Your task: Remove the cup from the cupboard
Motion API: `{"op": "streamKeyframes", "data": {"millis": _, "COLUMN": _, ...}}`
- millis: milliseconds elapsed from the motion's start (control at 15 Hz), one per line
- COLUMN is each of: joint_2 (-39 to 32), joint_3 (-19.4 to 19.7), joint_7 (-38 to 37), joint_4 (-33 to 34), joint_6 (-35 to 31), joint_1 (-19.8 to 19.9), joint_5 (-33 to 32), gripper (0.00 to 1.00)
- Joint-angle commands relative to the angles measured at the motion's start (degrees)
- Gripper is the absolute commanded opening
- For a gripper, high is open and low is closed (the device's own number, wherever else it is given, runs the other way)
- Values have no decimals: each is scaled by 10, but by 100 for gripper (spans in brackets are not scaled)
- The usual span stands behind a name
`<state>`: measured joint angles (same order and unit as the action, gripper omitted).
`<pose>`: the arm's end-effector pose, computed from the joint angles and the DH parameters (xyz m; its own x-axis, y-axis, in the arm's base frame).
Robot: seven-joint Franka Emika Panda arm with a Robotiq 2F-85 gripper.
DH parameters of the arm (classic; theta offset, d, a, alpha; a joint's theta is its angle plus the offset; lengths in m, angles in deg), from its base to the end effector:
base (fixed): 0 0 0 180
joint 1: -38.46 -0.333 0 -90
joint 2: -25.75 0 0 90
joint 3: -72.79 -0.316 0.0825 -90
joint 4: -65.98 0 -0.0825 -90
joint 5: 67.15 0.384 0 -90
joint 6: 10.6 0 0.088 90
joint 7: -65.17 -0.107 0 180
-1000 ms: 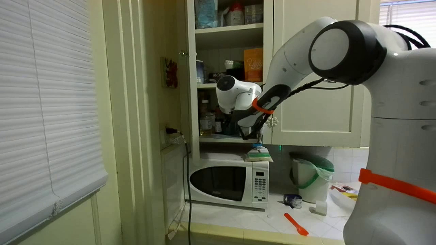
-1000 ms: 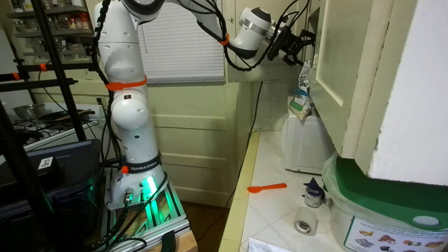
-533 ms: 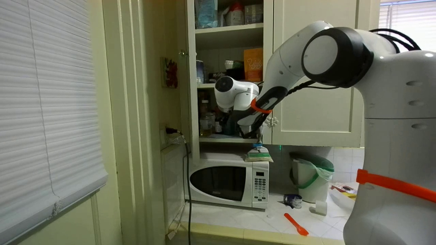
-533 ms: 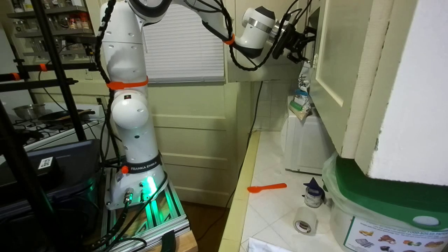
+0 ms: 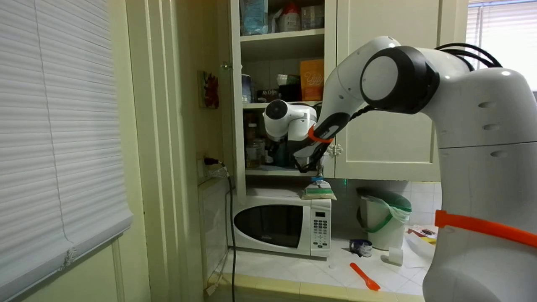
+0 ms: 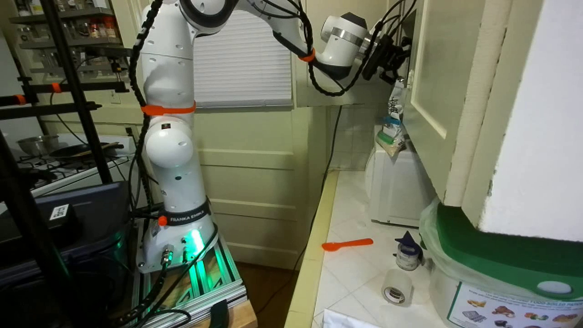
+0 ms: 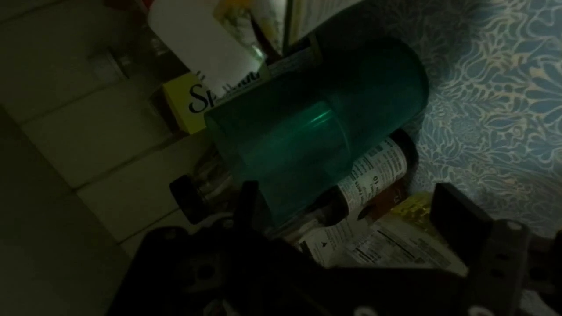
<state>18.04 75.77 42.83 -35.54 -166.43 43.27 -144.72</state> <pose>0.6418 -0.0500 0.5498 0.6353 0.6653 0.3922 0.0528 -0.5440 0.8374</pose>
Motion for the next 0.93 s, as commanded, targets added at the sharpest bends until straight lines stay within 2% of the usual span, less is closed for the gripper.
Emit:
{"op": "streamKeyframes", "data": {"millis": 0, "joint_2": -17, "joint_3": 6, "joint_7": -32, "joint_4": 23, "joint_6": -27, "joint_1": 2, "joint_5": -38, "gripper": 100}}
{"op": "streamKeyframes", "data": {"millis": 600, "joint_2": -41, "joint_3": 9, "joint_7": -35, "joint_4": 50, "joint_6": -17, "joint_1": 2, "joint_5": -42, "gripper": 100}}
{"op": "streamKeyframes", "data": {"millis": 667, "joint_2": -44, "joint_3": 9, "joint_7": -34, "joint_4": 52, "joint_6": -17, "joint_1": 2, "joint_5": -41, "gripper": 91}}
{"op": "streamKeyframes", "data": {"millis": 733, "joint_2": -46, "joint_3": 9, "joint_7": -33, "joint_4": 54, "joint_6": -17, "joint_1": 2, "joint_5": -40, "gripper": 75}}
{"op": "streamKeyframes", "data": {"millis": 867, "joint_2": -47, "joint_3": 9, "joint_7": -31, "joint_4": 57, "joint_6": -17, "joint_1": 2, "joint_5": -39, "gripper": 58}}
